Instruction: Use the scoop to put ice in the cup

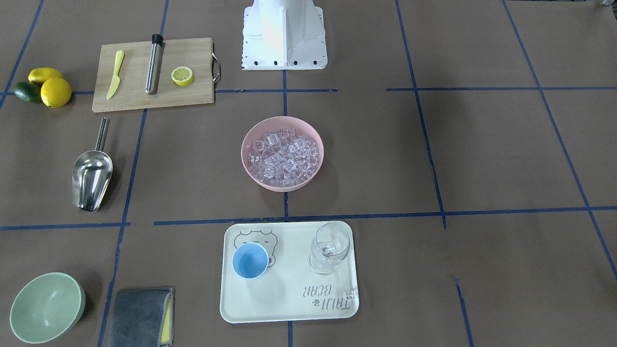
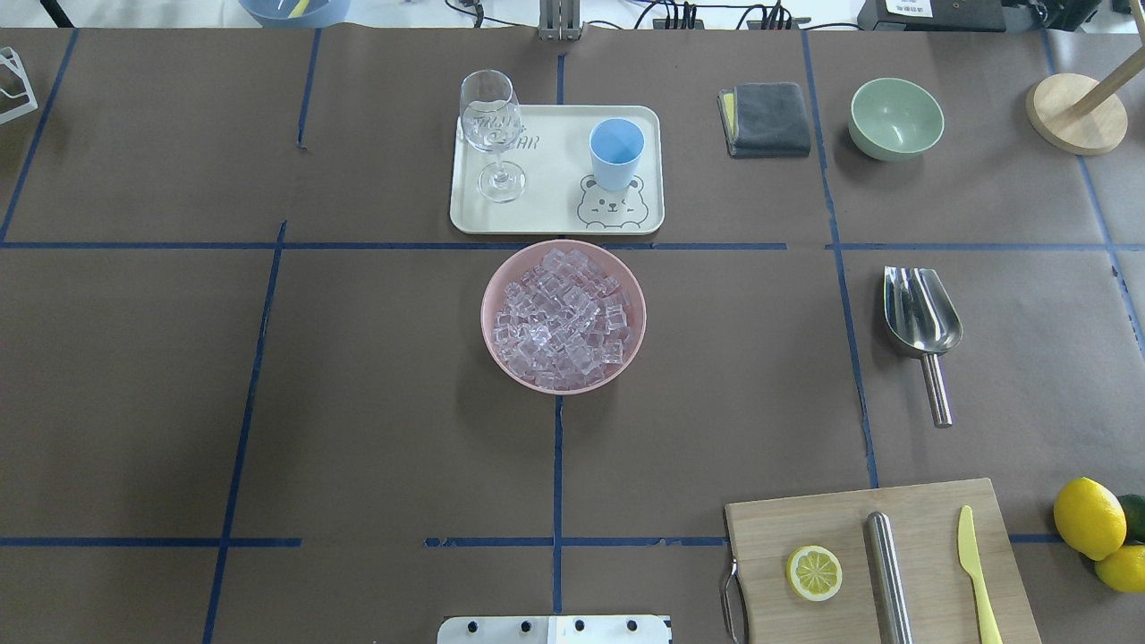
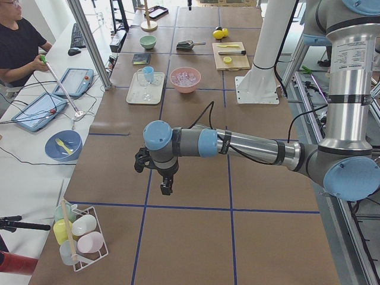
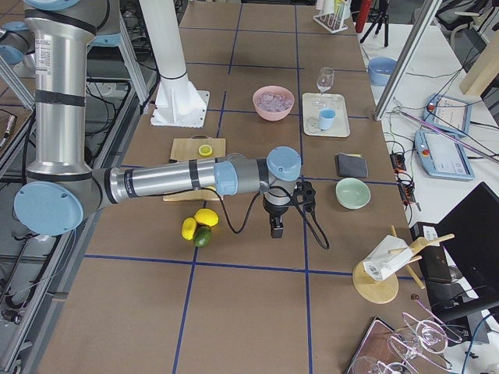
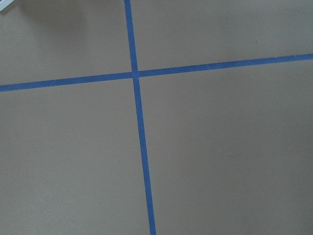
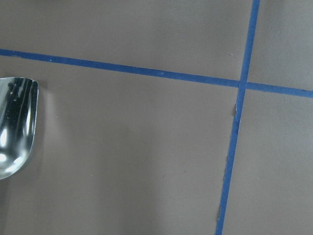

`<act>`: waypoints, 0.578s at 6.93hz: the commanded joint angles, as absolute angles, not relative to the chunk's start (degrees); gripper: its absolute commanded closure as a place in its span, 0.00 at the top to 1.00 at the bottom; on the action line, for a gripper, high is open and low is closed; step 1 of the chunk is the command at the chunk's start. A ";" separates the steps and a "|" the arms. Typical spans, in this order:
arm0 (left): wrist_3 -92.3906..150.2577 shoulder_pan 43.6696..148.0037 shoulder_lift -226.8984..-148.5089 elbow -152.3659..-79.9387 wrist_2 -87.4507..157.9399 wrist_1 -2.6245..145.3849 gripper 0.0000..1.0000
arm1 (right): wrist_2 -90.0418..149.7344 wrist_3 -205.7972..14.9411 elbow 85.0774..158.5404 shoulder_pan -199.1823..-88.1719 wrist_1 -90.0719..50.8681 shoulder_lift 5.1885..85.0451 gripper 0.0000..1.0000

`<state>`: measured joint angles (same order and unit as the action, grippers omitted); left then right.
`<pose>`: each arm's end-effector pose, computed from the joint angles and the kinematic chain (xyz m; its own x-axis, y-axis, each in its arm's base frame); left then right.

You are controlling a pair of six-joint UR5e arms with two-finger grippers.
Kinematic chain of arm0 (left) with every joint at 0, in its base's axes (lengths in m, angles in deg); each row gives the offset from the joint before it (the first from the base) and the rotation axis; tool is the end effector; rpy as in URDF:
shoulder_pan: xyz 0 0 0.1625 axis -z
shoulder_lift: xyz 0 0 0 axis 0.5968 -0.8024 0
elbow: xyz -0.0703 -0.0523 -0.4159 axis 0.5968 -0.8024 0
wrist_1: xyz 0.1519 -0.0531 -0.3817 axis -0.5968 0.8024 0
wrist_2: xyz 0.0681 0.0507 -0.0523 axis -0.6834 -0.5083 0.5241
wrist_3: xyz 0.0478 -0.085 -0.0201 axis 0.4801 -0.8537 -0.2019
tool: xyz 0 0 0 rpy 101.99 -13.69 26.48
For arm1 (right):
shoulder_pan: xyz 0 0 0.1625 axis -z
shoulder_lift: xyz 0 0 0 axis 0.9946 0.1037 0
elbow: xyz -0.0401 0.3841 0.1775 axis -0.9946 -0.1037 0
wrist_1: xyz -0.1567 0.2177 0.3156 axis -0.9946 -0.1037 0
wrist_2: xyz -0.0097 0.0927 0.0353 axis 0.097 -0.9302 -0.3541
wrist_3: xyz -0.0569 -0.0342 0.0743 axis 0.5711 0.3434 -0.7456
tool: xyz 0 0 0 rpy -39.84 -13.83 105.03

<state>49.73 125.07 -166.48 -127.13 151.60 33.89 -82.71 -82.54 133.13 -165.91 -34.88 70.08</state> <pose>-0.0464 -0.4739 0.5854 0.6639 0.1123 -0.7393 -0.0981 0.9932 0.0628 -0.0035 -0.4636 0.5779 0.6873 -0.1282 0.7150 0.0972 0.9917 0.0844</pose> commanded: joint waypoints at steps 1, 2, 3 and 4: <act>51.64 125.15 -166.27 -128.79 151.70 34.45 1.00 | -80.91 -82.53 133.14 -165.96 -34.96 69.88 1.00; 52.18 125.06 -166.70 -129.07 151.79 32.90 1.00 | -80.99 -83.14 133.14 -165.96 -34.96 69.53 1.00; 52.19 125.06 -166.62 -128.90 151.70 33.15 1.00 | -81.08 -83.23 133.14 -165.96 -34.96 69.35 1.00; 52.19 125.06 -166.53 -129.07 151.70 33.23 1.00 | -81.25 -83.32 133.31 -165.96 -34.96 69.35 1.00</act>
